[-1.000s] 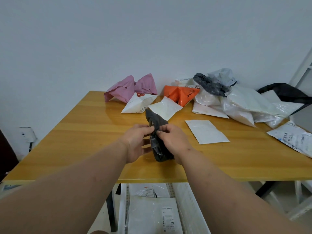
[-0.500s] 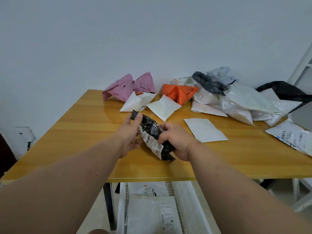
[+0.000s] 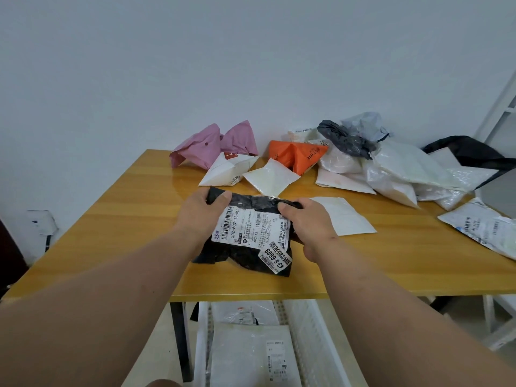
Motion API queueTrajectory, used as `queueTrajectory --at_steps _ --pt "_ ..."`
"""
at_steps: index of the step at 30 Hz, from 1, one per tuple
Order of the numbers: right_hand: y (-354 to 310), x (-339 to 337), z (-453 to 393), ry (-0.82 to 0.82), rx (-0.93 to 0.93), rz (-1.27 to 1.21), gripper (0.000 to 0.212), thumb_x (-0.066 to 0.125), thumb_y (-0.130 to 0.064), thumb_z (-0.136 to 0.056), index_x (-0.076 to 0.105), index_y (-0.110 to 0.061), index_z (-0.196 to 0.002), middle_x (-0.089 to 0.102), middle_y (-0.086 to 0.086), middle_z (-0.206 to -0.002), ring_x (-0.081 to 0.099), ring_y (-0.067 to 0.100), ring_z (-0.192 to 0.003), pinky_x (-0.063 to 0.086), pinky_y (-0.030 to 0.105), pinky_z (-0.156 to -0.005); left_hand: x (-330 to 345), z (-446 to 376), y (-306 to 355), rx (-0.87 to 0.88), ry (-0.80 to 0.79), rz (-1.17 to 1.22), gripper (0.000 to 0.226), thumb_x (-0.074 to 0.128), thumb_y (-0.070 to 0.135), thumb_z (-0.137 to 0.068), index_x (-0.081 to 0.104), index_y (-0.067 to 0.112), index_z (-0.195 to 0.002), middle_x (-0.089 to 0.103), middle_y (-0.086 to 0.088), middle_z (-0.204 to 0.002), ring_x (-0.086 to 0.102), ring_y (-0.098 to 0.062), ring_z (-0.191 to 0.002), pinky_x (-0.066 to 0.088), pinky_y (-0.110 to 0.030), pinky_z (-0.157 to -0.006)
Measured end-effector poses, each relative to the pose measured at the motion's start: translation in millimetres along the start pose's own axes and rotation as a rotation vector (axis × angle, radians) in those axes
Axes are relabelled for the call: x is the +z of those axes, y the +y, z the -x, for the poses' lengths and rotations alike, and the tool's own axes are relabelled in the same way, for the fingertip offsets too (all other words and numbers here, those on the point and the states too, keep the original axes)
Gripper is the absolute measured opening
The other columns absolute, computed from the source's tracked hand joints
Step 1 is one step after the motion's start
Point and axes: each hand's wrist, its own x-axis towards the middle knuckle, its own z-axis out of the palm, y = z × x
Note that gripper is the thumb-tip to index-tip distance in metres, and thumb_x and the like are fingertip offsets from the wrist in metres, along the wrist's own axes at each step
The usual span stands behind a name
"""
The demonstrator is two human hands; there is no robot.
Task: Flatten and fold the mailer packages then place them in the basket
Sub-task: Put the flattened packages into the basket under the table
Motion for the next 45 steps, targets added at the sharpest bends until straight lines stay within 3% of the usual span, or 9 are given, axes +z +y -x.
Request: queueTrajectory --at_steps 9,13,18,23,29,33,36,40,45 --pt "6 2 3 0.012 -0.006 0.071 0.022 0.054 -0.03 -0.1 0.056 -0.013 -0.086 0.073 0.014 -0.09 0.071 0.031 -0.088 0.057 0.045 -0.079 6 -1 -6 -0.111 0.074 0.025 0.029 0.05 0.042 -0.1 0.058 0.015 -0.096 0.069 -0.009 -0.082 0.064 -0.02 -0.061 0.046 -0.023 -0.042" --pt "10 2 2 -0.003 0.098 0.007 0.022 0.053 -0.033 -0.1 0.057 -0.013 -0.092 0.072 0.012 -0.089 0.066 0.024 -0.078 0.052 0.036 -0.068 10 -3 -11 -0.156 0.061 0.029 0.033 0.048 0.045 -0.1 0.056 0.014 -0.095 0.071 -0.014 -0.091 0.07 -0.029 -0.075 0.052 -0.035 -0.058" --pt "13 4 2 -0.038 0.216 -0.145 0.013 0.061 -0.03 -0.096 0.061 -0.017 -0.098 0.073 0.007 -0.089 0.068 0.024 -0.081 0.053 0.034 -0.068 12 -6 -7 -0.111 0.047 -0.028 0.031 0.045 0.046 -0.1 0.055 0.016 -0.094 0.07 -0.013 -0.091 0.07 -0.029 -0.076 0.05 -0.034 -0.057" --pt "17 9 -4 0.029 0.157 0.125 0.017 0.05 -0.03 -0.1 0.058 -0.015 -0.1 0.07 0.013 -0.099 0.069 0.031 -0.094 0.056 0.049 -0.087 10 -15 -17 -0.172 0.033 -0.174 0.036 0.042 0.047 -0.1 0.053 0.013 -0.096 0.062 -0.013 -0.091 0.056 -0.025 -0.076 0.042 -0.036 -0.062" --pt "24 5 -6 0.071 0.059 0.393 0.029 0.045 -0.034 -0.102 0.054 -0.011 -0.118 0.062 0.009 -0.112 0.059 0.026 -0.099 0.05 0.04 -0.087 6 -14 -24 -0.136 0.023 -0.313 0.037 0.054 0.047 -0.096 0.043 0.016 -0.113 0.054 -0.002 -0.098 0.051 -0.021 -0.086 0.044 -0.038 -0.072" --pt "26 9 -4 0.179 -0.071 0.711 0.047 0.049 -0.034 -0.1 0.036 -0.02 -0.143 0.04 0.007 -0.141 0.046 0.028 -0.124 0.041 0.039 -0.096 8 -10 -24 0.151 0.006 -0.688 0.058 0.063 0.046 -0.09 0.039 0.021 -0.136 0.051 -0.005 -0.129 0.048 -0.024 -0.117 0.045 -0.045 -0.098" --pt "28 16 4 0.27 -0.324 0.95 0.041 0.047 -0.025 -0.097 0.043 -0.022 -0.138 0.04 0.003 -0.138 0.041 0.026 -0.126 0.035 0.042 -0.103 15 0 -23 0.353 -0.105 -0.947 0.051 0.053 0.048 -0.094 0.041 0.024 -0.137 0.045 -0.002 -0.138 0.04 -0.022 -0.127 0.04 -0.041 -0.104" --pt "36 26 16 0.061 -0.509 1.156 0.03 0.04 -0.025 -0.099 0.054 -0.02 -0.125 0.049 0.0 -0.128 0.046 0.023 -0.116 0.035 0.039 -0.097 24 8 -37 0.437 -0.313 -1.173 0.046 0.035 0.047 -0.102 0.04 0.025 -0.142 0.04 -0.001 -0.146 0.036 -0.022 -0.132 0.035 -0.04 -0.108" --pt "59 24 12 -0.218 -0.38 1.18 0.05 0.02 -0.039 -0.106 0.037 -0.015 -0.146 0.035 0.003 -0.154 0.028 0.023 -0.143 0.027 0.041 -0.116 23 11 -52 0.37 -0.48 -1.186 0.057 0.016 0.045 -0.105 0.017 0.02 -0.155 0.016 -0.002 -0.163 0.012 -0.021 -0.149 0.015 -0.04 -0.121"
